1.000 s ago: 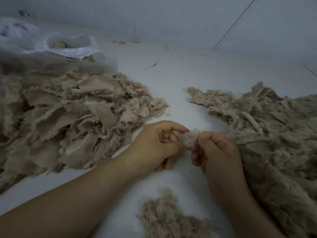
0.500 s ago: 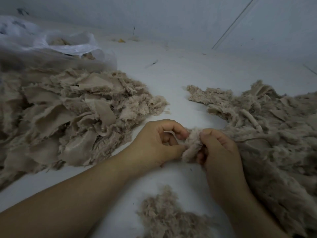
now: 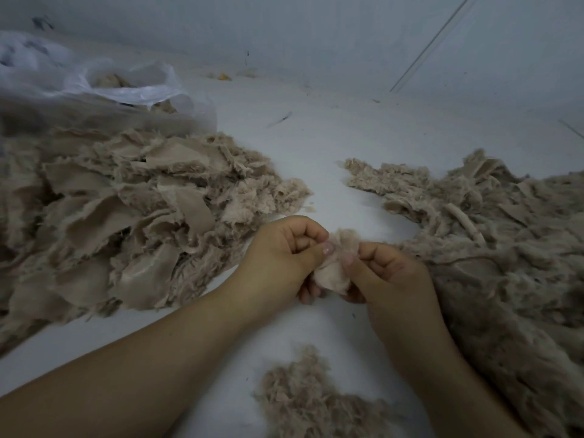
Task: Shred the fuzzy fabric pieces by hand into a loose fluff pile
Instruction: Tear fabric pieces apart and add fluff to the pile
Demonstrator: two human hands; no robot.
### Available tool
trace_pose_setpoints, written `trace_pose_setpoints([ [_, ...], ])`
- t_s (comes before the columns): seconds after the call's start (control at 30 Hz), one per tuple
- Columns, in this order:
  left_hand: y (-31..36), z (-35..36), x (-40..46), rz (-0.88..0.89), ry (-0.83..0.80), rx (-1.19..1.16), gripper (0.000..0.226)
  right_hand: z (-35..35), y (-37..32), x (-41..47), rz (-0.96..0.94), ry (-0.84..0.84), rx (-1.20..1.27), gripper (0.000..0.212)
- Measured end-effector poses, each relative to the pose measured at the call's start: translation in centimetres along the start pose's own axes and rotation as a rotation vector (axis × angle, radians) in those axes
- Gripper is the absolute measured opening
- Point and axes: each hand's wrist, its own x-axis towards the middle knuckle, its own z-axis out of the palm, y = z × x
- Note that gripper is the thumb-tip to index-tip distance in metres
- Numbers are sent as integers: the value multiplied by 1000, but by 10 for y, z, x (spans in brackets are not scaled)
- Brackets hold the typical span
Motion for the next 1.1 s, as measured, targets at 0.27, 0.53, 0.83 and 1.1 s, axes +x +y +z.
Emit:
trace_pose_setpoints([
  [0.27,-3,3,-1,85,-5,115,25,-1,-3,-3,-2,62,-2,30],
  [0.53,4,-3,4,-54,81,-31,36,1,-1,-1,27,91,60,41],
  [0.83,22,-14,15,9,181,-498,11,1,-2,0,68,166,142,28],
  [1.1,-12,1,13,302,-151,915,49,3,-3,-2,59,196,126,27],
])
